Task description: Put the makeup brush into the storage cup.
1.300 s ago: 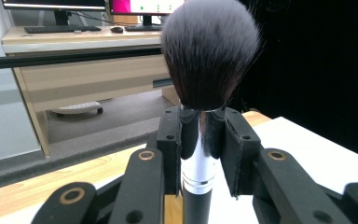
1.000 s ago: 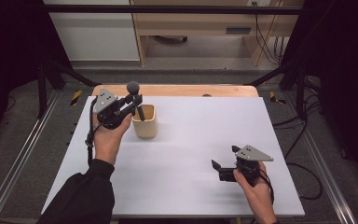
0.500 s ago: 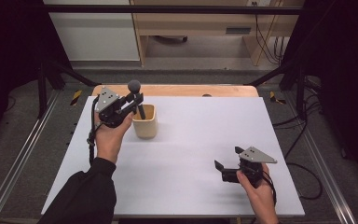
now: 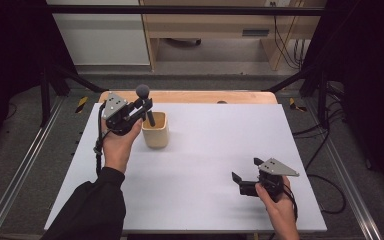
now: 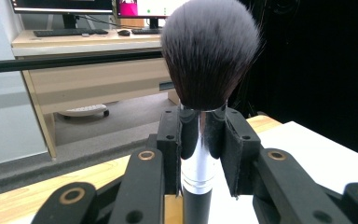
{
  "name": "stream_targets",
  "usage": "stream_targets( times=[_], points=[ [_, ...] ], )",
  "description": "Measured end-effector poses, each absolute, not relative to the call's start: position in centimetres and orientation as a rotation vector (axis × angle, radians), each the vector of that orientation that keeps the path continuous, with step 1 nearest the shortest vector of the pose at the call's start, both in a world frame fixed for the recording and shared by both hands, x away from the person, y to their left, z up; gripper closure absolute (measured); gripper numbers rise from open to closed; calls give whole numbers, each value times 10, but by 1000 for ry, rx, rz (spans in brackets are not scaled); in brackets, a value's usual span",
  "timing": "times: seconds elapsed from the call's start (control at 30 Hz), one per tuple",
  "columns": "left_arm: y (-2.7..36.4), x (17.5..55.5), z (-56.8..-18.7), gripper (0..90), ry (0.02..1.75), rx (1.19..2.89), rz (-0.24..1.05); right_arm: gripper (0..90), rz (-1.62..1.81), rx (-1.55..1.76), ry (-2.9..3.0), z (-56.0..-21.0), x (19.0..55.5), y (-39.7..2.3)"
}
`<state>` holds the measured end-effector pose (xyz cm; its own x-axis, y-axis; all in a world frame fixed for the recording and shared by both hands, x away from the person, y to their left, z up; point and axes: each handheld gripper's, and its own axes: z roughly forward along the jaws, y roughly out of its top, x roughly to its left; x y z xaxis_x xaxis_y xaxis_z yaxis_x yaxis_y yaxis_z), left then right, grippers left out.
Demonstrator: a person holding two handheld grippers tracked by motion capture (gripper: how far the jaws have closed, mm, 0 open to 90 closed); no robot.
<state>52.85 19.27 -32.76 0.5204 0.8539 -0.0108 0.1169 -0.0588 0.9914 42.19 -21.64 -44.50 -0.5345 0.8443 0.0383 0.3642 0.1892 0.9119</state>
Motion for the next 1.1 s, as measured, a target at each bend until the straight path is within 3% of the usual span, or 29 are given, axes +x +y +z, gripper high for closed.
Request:
stream_targets(
  times=[1.1],
  points=[
    [194,538,-328,710,874,1501,784,64,1318,1141,1983,-448,421,-221]
  ],
)
